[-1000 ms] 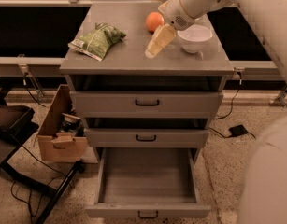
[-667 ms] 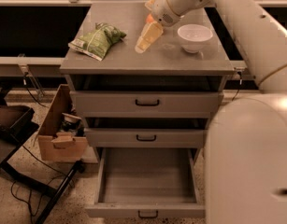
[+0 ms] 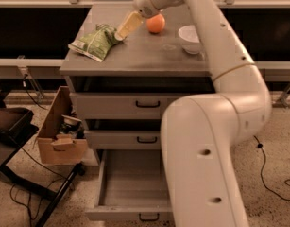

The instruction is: Place green jalapeno chip bag into bottom drawer

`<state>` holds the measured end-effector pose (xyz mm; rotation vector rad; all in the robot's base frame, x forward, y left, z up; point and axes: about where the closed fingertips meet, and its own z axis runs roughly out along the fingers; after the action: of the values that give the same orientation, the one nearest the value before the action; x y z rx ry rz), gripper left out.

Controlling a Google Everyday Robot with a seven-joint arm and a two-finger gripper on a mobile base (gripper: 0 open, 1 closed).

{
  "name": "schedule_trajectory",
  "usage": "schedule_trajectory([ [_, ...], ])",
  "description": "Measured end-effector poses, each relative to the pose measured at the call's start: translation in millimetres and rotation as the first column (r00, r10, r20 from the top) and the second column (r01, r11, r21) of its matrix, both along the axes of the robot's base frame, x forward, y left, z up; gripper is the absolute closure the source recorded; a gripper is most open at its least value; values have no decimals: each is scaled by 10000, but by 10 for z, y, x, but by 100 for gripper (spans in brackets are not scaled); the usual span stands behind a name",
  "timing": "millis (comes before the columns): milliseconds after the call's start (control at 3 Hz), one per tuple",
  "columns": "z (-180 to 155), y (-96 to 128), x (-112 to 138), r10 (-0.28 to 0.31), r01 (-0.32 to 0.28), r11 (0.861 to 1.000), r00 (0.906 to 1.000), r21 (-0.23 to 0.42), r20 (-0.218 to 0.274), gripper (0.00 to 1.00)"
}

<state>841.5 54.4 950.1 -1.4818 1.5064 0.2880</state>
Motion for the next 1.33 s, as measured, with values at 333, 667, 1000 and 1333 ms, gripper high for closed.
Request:
schedule_trajectory([
  [333, -73, 255, 115, -159, 191, 9978, 9986, 640, -502, 0],
  [667, -270, 551, 198, -401, 508, 9954, 9908, 814, -1289, 0],
  [1000, -459, 847, 196, -291, 480, 9945, 9804, 932, -1948, 0],
  [1333, -633, 1091, 172, -101, 356, 9944, 9694, 999, -2453, 26],
])
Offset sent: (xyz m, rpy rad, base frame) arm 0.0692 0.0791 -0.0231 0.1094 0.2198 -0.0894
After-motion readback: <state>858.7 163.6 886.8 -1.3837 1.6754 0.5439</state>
